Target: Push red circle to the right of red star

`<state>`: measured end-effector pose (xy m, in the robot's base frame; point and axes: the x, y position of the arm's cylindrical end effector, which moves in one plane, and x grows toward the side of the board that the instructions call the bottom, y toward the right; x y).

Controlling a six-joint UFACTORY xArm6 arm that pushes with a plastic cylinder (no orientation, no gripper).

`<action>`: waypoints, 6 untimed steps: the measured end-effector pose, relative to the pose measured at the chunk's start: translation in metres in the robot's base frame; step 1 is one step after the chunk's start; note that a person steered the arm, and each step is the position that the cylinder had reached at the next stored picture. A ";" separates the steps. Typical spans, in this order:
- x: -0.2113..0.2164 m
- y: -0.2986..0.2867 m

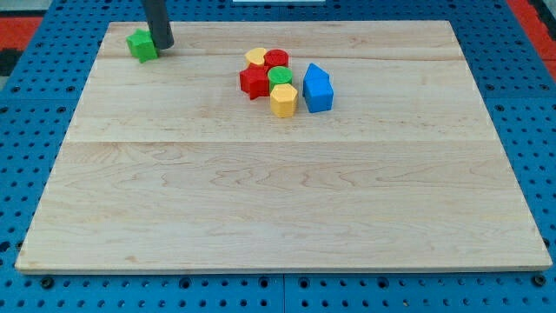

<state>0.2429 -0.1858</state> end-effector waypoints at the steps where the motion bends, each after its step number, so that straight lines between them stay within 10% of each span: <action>1: 0.001 0.071; 6: 0.101 0.242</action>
